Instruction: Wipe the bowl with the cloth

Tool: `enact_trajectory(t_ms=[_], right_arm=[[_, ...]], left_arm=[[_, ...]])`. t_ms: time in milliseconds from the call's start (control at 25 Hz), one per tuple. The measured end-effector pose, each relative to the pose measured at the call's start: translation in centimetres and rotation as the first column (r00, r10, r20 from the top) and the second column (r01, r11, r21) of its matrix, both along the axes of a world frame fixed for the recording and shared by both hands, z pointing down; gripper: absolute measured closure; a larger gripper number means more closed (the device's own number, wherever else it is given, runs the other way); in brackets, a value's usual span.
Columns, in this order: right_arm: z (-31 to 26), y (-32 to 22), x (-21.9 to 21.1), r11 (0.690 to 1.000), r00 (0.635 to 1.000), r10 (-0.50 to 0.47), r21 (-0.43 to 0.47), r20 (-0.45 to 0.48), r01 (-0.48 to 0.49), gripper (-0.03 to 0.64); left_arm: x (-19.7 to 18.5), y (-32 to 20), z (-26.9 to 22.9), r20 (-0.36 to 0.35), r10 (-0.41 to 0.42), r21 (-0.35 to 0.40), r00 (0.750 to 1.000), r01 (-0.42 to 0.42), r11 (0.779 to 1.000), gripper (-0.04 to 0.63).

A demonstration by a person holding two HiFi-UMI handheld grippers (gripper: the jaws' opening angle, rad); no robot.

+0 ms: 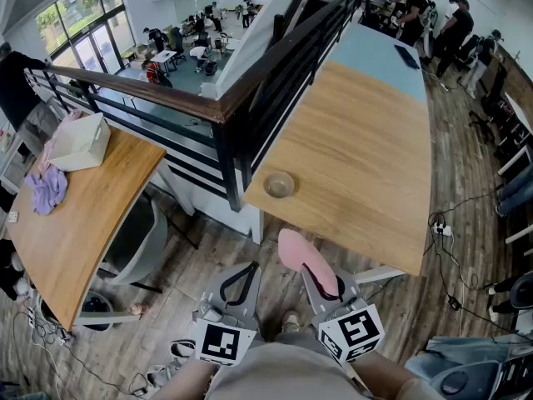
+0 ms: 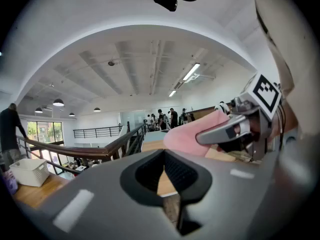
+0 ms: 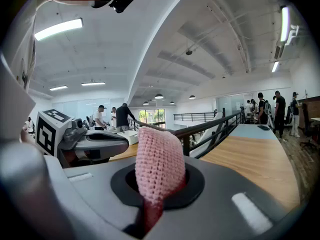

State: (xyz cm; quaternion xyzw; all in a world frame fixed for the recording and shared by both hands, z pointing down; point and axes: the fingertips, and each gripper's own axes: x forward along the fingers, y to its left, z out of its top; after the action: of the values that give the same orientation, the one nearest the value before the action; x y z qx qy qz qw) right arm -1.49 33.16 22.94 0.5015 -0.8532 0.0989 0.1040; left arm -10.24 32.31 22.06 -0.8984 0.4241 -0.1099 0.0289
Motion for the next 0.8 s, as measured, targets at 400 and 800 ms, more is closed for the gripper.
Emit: enact_trajectory(t_ms=[400, 800], right_arm=[[0.4, -1.3, 1.7, 1.0, 0.999, 0.01, -0.016, 0.042, -0.009, 0.601], [0.4, -1.8, 3.4, 0.998, 0.998, -0.056, 0.014, 0.017, 0.056, 0.601]], left_arm=[[1.4, -1.2, 0.0, -0.005, -0.018, -0.002, 1.0, 0.018, 1.0, 0.594], [5.0, -2.4, -0.4, -0.004, -0.058, 0.006, 0.998, 0.059, 0.998, 0.594]])
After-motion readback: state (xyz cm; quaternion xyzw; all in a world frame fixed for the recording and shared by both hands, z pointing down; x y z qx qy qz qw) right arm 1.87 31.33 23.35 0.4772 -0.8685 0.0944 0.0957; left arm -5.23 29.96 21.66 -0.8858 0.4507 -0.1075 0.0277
